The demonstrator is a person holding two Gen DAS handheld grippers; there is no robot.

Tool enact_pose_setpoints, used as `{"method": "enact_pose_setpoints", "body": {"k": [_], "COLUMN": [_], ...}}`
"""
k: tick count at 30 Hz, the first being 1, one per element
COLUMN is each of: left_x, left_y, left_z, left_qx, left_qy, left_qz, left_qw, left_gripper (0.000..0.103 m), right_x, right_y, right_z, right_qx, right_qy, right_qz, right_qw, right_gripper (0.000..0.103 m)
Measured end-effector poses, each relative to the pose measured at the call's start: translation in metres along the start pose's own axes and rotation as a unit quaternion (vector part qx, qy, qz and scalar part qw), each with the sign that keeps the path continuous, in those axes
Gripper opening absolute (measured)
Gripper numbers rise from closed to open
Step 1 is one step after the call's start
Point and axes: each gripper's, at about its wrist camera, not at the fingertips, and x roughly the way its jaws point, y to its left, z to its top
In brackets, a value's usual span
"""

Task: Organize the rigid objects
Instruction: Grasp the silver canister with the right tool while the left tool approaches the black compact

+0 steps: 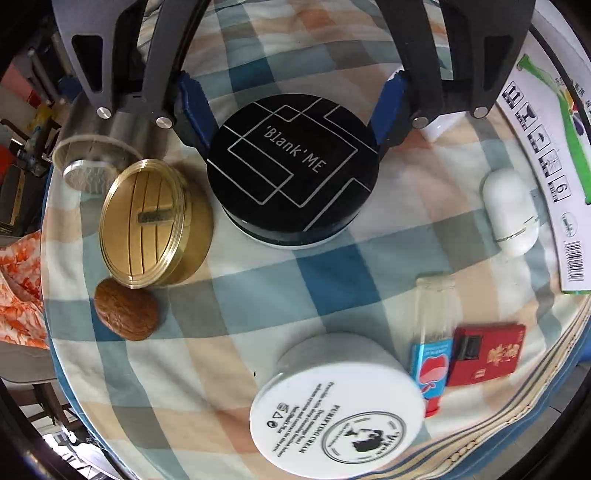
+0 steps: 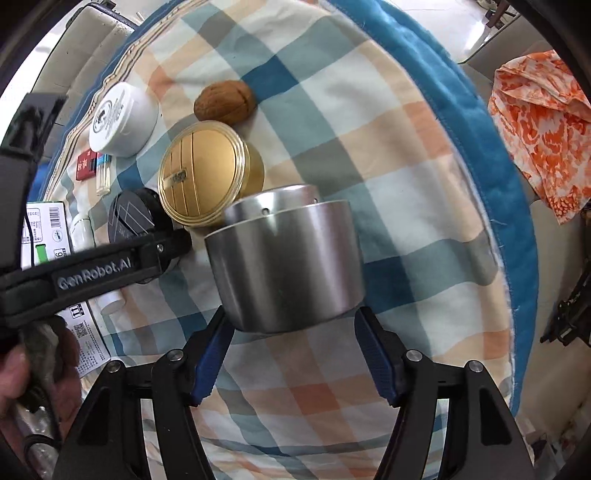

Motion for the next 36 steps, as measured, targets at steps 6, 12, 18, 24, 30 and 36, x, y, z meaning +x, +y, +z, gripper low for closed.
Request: {"method": "enact_pose_setpoints", "body": {"k": [6,12,18,24,30,36], "left_x": [-0.002,-0.004,0.008,0.015,0.001,-0.024], "left_y": [0.022,0.031,0.014,0.005,0.001,0.0], "left_z": [-0.02,-0.016,-0.021,-0.028,-0.044,-0.055], "left_qx": [-0.028,-0.041,-0.04,-0.039,-0.039,-0.035], "left_qy": [0.006,0.008,0.005,0.0,-0.013,-0.041], "left_qz": [-0.003,-0.011,-0.002,0.002,-0.003,-0.001], "left_qw": [0.9996,0.9991,0.9992,0.9993,0.9991,0.9986], "left_gripper": [0.072,0.073,0.073,0.072,0.072,0.072], "right_x": [0.005,0.039,0.049,0.049,0.05,0.04], "right_y": [0.035,0.055,0.057,0.058,0.076,0.081], "right_z": [0.014,0.033,0.04,0.04,0.035,0.025], "right_qx": [-0.014,-0.006,-0.012,-0.015,-0.023,-0.032], "right_qy": [-0.012,0.008,0.011,0.016,0.015,0.007], "right_qz": [-0.027,-0.024,-0.038,-0.046,-0.05,-0.046], "right_qw": [0.999,1.0,0.999,0.999,0.998,0.998], "right_gripper": [0.077,0.079,0.077,0.076,0.075,0.074]}}
